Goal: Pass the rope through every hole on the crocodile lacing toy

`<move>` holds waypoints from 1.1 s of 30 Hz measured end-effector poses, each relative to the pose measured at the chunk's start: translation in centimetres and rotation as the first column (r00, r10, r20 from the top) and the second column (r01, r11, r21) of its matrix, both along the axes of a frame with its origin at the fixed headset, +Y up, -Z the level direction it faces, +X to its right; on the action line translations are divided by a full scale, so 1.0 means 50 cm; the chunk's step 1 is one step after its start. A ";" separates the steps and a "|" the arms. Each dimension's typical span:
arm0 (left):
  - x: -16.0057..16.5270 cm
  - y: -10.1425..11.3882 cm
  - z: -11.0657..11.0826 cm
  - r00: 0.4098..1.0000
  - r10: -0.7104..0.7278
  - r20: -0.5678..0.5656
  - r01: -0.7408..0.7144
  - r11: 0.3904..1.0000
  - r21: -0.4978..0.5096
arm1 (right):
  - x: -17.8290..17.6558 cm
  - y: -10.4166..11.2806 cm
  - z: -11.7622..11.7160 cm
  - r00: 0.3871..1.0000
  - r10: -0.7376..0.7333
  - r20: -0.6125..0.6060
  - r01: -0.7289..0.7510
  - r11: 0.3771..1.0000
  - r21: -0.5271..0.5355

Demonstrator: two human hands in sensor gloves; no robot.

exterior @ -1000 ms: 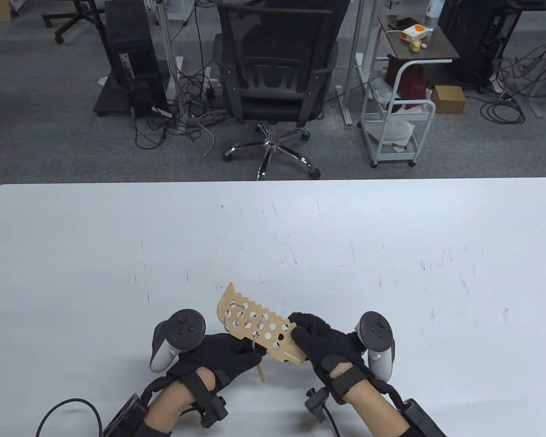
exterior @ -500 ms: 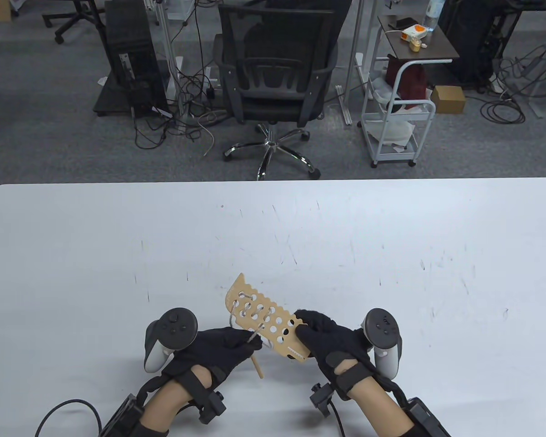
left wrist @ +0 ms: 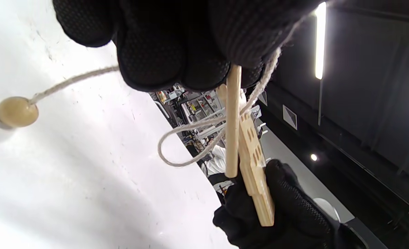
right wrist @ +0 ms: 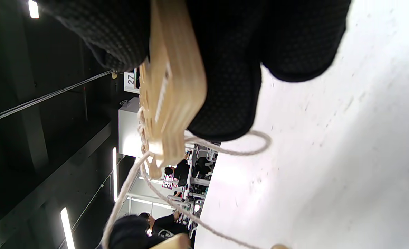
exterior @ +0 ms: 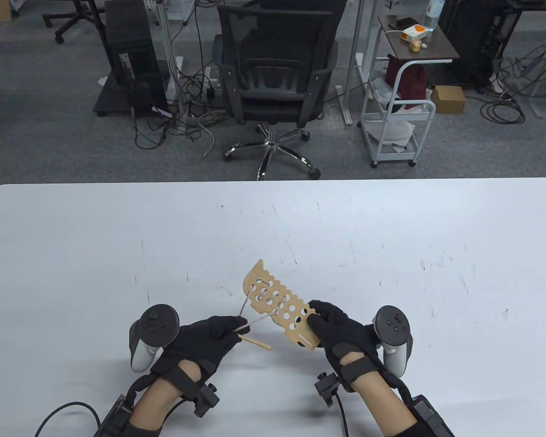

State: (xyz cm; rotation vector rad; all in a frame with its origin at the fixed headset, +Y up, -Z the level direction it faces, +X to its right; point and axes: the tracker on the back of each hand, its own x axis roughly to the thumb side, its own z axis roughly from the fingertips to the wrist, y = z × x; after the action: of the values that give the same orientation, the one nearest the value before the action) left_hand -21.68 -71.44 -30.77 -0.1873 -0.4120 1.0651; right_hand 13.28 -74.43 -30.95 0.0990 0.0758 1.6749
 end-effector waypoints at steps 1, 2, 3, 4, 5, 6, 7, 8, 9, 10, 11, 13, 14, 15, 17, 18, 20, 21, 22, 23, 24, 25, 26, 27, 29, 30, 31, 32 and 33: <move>-0.004 0.002 -0.001 1.000 0.007 -0.010 -0.007 1.000 0.004 | 0.003 0.000 -0.002 1.000 0.005 0.005 -0.005 1.000 0.001; -0.008 0.004 -0.001 1.000 0.012 -0.019 -0.012 1.000 0.010 | 0.006 -0.001 -0.003 1.000 0.009 0.014 -0.009 1.000 0.000; -0.010 0.006 -0.001 0.999 0.018 -0.028 -0.018 1.000 0.014 | 0.008 -0.001 -0.004 1.000 0.009 0.021 -0.009 1.000 0.001; -0.014 0.007 -0.002 0.999 0.025 -0.038 -0.025 1.000 0.017 | 0.011 -0.002 -0.006 1.000 0.012 0.029 -0.012 1.000 -0.002; -0.018 0.009 -0.003 0.998 0.032 -0.048 -0.031 0.999 0.020 | 0.013 -0.002 -0.007 0.999 0.014 0.033 -0.014 1.000 -0.002; -0.022 0.010 -0.003 0.998 0.038 -0.057 -0.037 0.999 0.023 | 0.015 -0.003 -0.008 0.999 0.017 0.037 -0.017 1.000 -0.004; -0.026 0.012 -0.004 0.997 0.044 -0.068 -0.043 0.999 0.025 | 0.018 -0.003 -0.009 0.999 0.022 0.044 -0.022 1.000 -0.002; -0.031 0.013 -0.004 0.995 0.054 -0.084 -0.052 0.998 0.031 | 0.021 -0.004 -0.011 0.998 0.029 0.053 -0.029 1.000 -0.002; -0.034 0.014 -0.005 0.994 0.060 -0.093 -0.057 0.998 0.034 | 0.022 -0.004 -0.011 0.998 0.032 0.057 -0.032 0.999 -0.002; -0.039 0.016 -0.005 0.992 0.070 -0.107 -0.066 0.997 0.039 | 0.025 -0.004 -0.013 0.997 0.036 0.062 -0.036 0.999 -0.003; -0.043 0.017 -0.006 0.990 0.077 -0.119 -0.072 0.996 0.044 | 0.027 -0.005 -0.014 0.997 0.040 0.066 -0.040 0.999 -0.003; -0.052 0.020 -0.007 0.986 0.092 -0.139 -0.086 0.995 0.051 | 0.032 -0.006 -0.016 0.995 0.052 0.082 -0.052 0.999 -0.003; -0.056 0.021 -0.007 0.984 0.098 -0.146 -0.091 0.994 0.054 | 0.034 -0.006 -0.017 0.995 0.057 0.087 -0.057 0.998 -0.001; -0.061 0.022 -0.008 0.981 0.108 -0.159 -0.100 0.993 0.059 | 0.038 -0.006 -0.019 0.993 0.068 0.093 -0.068 0.998 -0.001; -0.069 0.024 -0.009 0.977 0.120 -0.176 -0.110 0.992 0.068 | 0.042 -0.007 -0.021 0.991 0.078 0.104 -0.079 0.997 0.001; -0.073 0.025 -0.009 0.975 0.125 -0.183 -0.114 0.991 0.071 | 0.043 -0.007 -0.022 0.991 0.084 0.108 -0.084 0.996 0.000; -0.081 0.028 -0.010 0.970 0.140 -0.201 -0.126 0.989 0.081 | 0.048 -0.008 -0.025 0.989 0.094 0.117 -0.094 0.996 -0.003; -0.086 0.030 -0.010 0.966 0.150 -0.211 -0.134 0.987 0.088 | 0.050 -0.009 -0.027 0.988 0.096 0.124 -0.097 0.995 -0.003; -0.091 0.031 -0.010 0.962 0.160 -0.222 -0.142 0.985 0.094 | 0.053 -0.010 -0.028 0.987 0.098 0.128 -0.098 0.995 -0.007; -0.096 0.033 -0.011 0.958 0.169 -0.231 -0.150 0.984 0.098 | 0.055 -0.010 -0.029 0.986 0.101 0.135 -0.100 0.995 -0.008; -0.100 0.034 -0.011 0.956 0.173 -0.236 -0.153 0.983 0.101 | 0.057 -0.011 -0.030 0.985 0.103 0.139 -0.102 0.995 -0.010; -0.105 0.035 -0.011 0.952 0.180 -0.246 -0.159 0.982 0.104 | 0.060 -0.011 -0.032 0.984 0.107 0.143 -0.106 0.994 -0.011; -0.108 0.036 -0.011 0.950 0.183 -0.252 -0.161 0.981 0.106 | 0.062 -0.012 -0.033 0.983 0.110 0.145 -0.109 0.994 -0.015; -0.113 0.036 -0.011 0.946 0.190 -0.261 -0.166 0.980 0.112 | 0.064 -0.012 -0.034 0.982 0.114 0.150 -0.113 0.993 -0.016; -0.120 0.038 -0.012 0.939 0.204 -0.278 -0.177 0.977 0.121 | 0.068 -0.014 -0.036 0.980 0.120 0.157 -0.119 0.993 -0.019; -0.124 0.039 -0.012 0.935 0.209 -0.285 -0.181 0.976 0.122 | 0.071 -0.014 -0.037 0.979 0.125 0.164 -0.123 0.992 -0.022; -0.127 0.039 -0.012 0.934 0.211 -0.288 -0.183 0.975 0.124 | 0.073 -0.015 -0.038 0.977 0.129 0.169 -0.127 0.992 -0.023; -0.131 0.040 -0.012 0.931 0.216 -0.296 -0.185 0.974 0.128 | 0.075 -0.015 -0.039 0.976 0.132 0.174 -0.130 0.991 -0.024; -0.135 0.040 -0.013 0.926 0.223 -0.306 -0.190 0.973 0.134 | 0.078 -0.016 -0.041 0.974 0.137 0.180 -0.134 0.991 -0.027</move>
State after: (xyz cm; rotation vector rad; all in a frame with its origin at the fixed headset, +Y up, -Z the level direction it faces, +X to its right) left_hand -28.43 -69.45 -31.41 0.1234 -0.1942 1.2553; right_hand 17.19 -75.23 -33.00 -0.0721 -0.0435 1.8118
